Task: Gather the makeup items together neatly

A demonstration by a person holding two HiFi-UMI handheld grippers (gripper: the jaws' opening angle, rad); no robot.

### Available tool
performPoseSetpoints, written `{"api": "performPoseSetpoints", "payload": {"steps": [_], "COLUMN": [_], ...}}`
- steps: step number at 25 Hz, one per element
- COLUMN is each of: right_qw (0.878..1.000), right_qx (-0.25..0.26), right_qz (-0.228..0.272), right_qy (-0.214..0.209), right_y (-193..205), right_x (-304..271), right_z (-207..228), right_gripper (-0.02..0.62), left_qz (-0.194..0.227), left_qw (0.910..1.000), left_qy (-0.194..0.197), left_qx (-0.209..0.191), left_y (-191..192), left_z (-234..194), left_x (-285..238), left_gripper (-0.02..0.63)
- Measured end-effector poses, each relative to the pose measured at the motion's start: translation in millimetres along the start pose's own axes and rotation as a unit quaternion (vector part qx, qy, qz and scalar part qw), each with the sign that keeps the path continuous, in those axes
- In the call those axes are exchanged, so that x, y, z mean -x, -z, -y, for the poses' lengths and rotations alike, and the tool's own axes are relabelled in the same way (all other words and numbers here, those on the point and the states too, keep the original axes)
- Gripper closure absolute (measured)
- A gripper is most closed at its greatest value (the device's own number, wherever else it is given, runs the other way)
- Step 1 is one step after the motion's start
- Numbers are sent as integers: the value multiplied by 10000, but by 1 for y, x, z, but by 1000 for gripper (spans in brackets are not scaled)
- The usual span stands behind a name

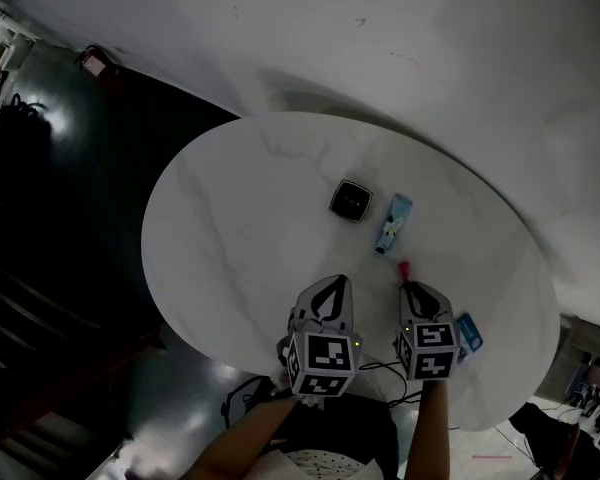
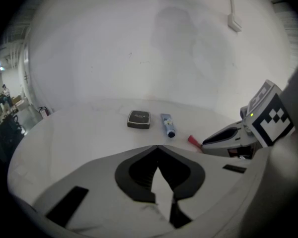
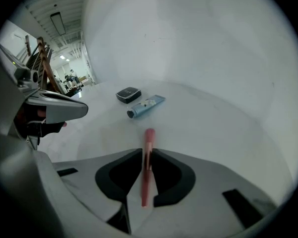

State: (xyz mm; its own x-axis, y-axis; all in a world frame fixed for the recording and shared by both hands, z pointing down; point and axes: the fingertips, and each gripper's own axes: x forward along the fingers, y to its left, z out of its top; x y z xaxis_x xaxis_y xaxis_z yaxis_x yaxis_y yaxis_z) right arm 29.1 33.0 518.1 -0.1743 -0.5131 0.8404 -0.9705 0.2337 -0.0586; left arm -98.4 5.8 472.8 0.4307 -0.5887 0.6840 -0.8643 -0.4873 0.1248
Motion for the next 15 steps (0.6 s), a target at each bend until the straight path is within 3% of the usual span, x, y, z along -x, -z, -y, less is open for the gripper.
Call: {"api": "performPoseSetpoints", "payload": {"steps": [15], "right_qw": [9998], "right_qx": [117], "right_qz": [-129], "right_qy": [123], "right_y": [3], "right_x": [-3], "right_z": [0], "right_gripper": [511], "left_qz": [-87], "left_qw": [9997], "left_qy": [-115], "left_qx": [199], "left_y": [7], "left_z": [-3], "left_x": [0], "left_gripper": [572]}}
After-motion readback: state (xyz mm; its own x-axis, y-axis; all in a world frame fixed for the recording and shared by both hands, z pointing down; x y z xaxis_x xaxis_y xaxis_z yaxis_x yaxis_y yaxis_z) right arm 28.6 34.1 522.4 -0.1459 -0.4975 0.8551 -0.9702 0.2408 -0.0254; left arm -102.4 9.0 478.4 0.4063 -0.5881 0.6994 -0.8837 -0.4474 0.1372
